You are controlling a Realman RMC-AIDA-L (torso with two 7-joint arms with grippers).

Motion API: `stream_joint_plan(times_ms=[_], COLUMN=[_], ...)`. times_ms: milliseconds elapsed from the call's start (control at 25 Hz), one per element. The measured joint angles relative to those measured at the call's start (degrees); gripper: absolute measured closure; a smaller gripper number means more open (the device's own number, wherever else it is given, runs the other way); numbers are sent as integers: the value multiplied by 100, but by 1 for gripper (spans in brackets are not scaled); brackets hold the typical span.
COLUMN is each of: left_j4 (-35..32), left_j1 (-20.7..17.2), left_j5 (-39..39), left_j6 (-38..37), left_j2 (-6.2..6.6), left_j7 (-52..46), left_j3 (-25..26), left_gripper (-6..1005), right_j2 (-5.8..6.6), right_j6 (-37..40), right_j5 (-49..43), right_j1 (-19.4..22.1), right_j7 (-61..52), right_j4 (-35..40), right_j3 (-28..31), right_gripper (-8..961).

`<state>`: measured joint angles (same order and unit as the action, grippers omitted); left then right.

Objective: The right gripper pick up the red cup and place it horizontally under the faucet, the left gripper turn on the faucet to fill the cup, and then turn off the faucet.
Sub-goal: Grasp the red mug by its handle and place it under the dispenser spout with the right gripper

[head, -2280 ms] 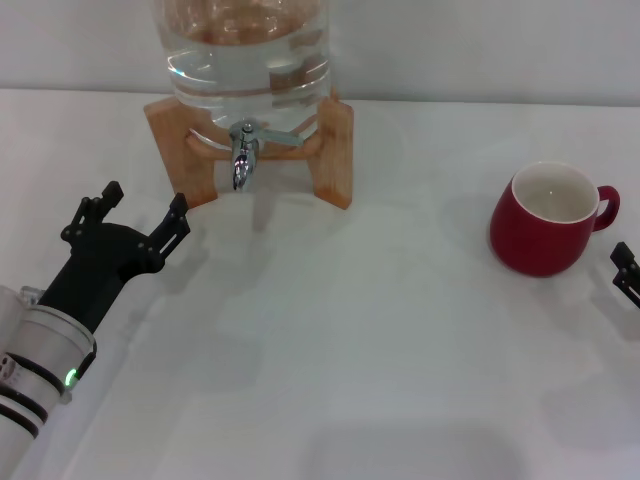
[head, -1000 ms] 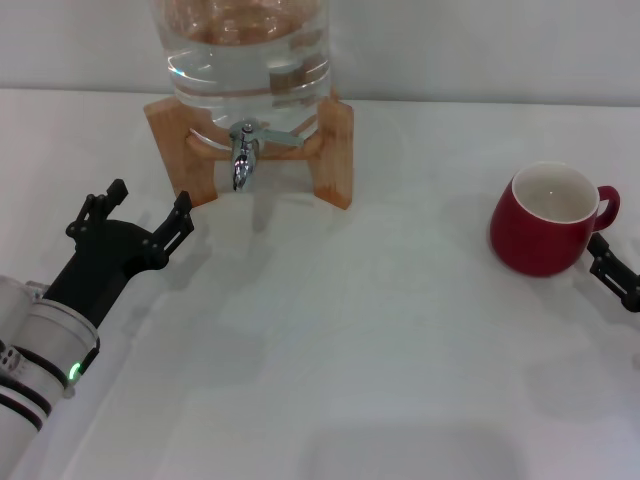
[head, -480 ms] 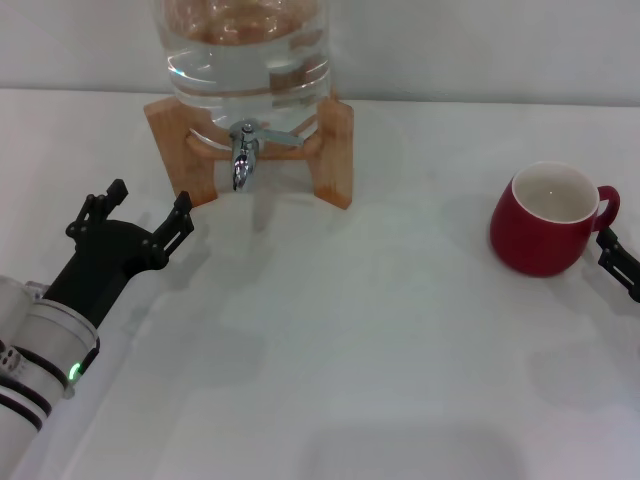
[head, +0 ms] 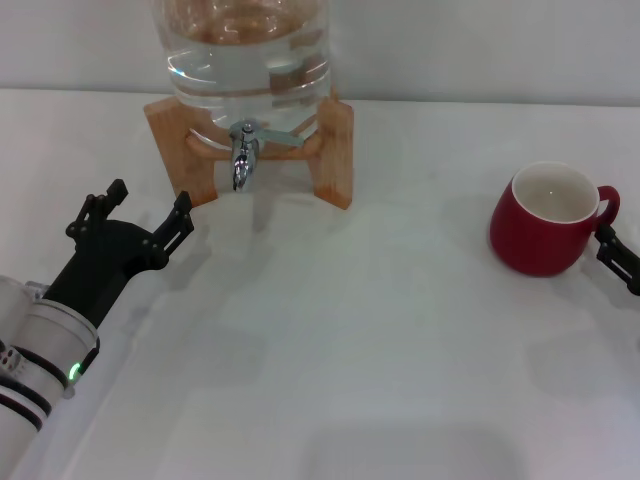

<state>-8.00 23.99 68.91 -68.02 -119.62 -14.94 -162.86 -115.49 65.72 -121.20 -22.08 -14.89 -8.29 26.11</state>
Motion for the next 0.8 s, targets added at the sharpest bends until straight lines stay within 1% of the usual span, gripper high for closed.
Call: stream_joint_plan(times_ms=[800], left_j4=[0], left_j1=[-14], left_j5=[0], left_j6=[0], left_j2=[-9], left_j7=[0], left_j3=[0], left_gripper=[113], right_j2=[17], right_j6=[-279], right_j5=[0], right_j1=[-232], right_j7=[20], right_j4=[55], right_j3=[0], right_gripper=[97])
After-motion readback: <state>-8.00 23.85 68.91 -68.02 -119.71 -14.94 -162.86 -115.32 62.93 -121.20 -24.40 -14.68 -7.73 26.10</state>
